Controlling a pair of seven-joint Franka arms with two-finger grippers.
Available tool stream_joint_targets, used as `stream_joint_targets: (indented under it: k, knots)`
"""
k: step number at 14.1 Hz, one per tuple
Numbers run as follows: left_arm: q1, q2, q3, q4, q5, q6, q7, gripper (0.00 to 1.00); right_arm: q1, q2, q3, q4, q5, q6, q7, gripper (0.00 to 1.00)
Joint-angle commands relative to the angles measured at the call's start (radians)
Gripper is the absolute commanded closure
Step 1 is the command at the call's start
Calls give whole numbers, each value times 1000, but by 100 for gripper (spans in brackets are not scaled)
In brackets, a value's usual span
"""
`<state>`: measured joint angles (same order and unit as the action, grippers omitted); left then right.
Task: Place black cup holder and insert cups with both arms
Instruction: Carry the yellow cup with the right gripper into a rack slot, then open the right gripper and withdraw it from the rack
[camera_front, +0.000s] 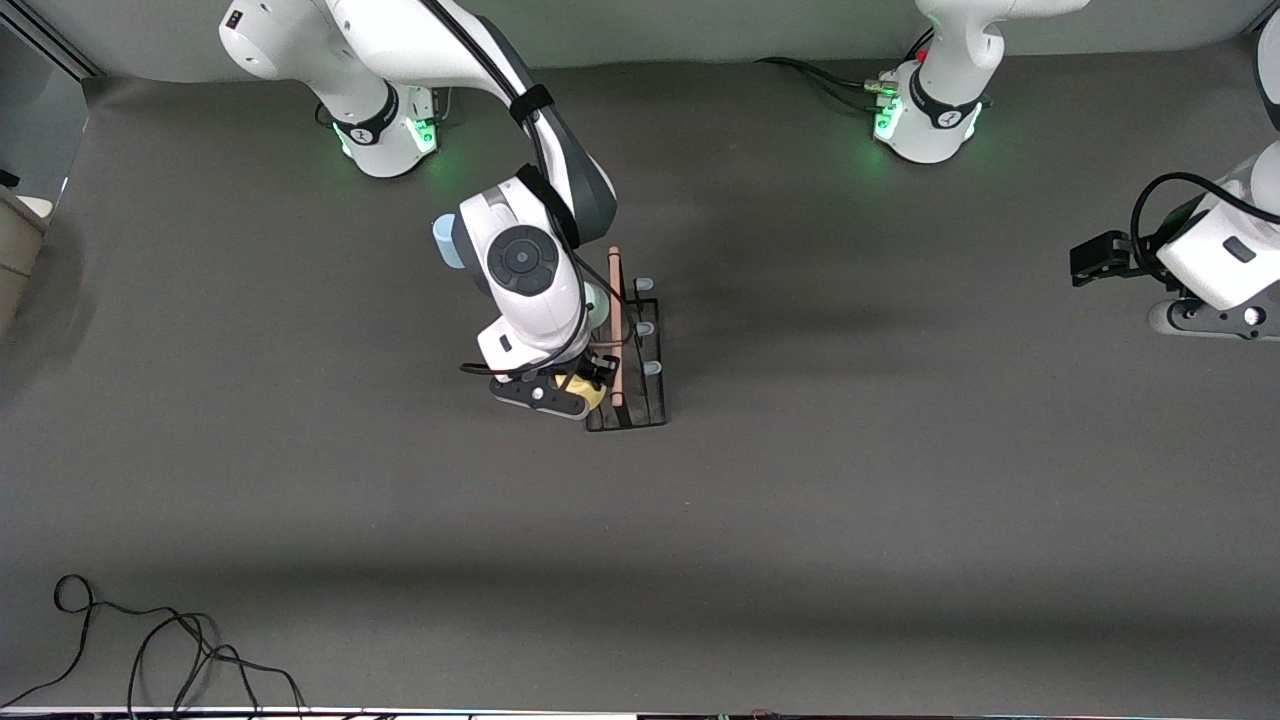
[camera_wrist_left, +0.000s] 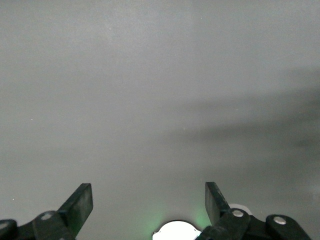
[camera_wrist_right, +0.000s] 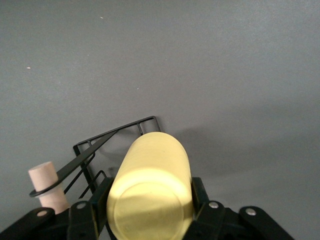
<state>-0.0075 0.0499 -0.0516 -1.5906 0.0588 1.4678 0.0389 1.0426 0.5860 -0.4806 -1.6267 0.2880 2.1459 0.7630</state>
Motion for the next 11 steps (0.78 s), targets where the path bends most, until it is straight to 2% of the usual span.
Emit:
stream_joint_targets:
  k: [1,3,7,8,10,11]
  knots:
    - [-3,-25,9,-22,-8,2,18,0,-1,-14,-9,10,20,8,-27,0]
    - [-3,-25,9,-22,-8,2,18,0,-4,-55,-19,51,14,-62,-25,0]
    - [-3,-25,9,-22,-8,2,18,0,-7,-130,-76,241,-9,-367,-31,0]
    - [-3,-25,9,-22,-8,2,18,0,-7,-164,-84,270,-47,-432,-33,0]
    - [-3,-25,9,-22,-8,2,18,0,-4,-262,-84,252,-143,-510,-112,0]
    - [-3,-25,9,-22,-8,2,18,0,-9,-303,-98,237,-153,-547,-176,0]
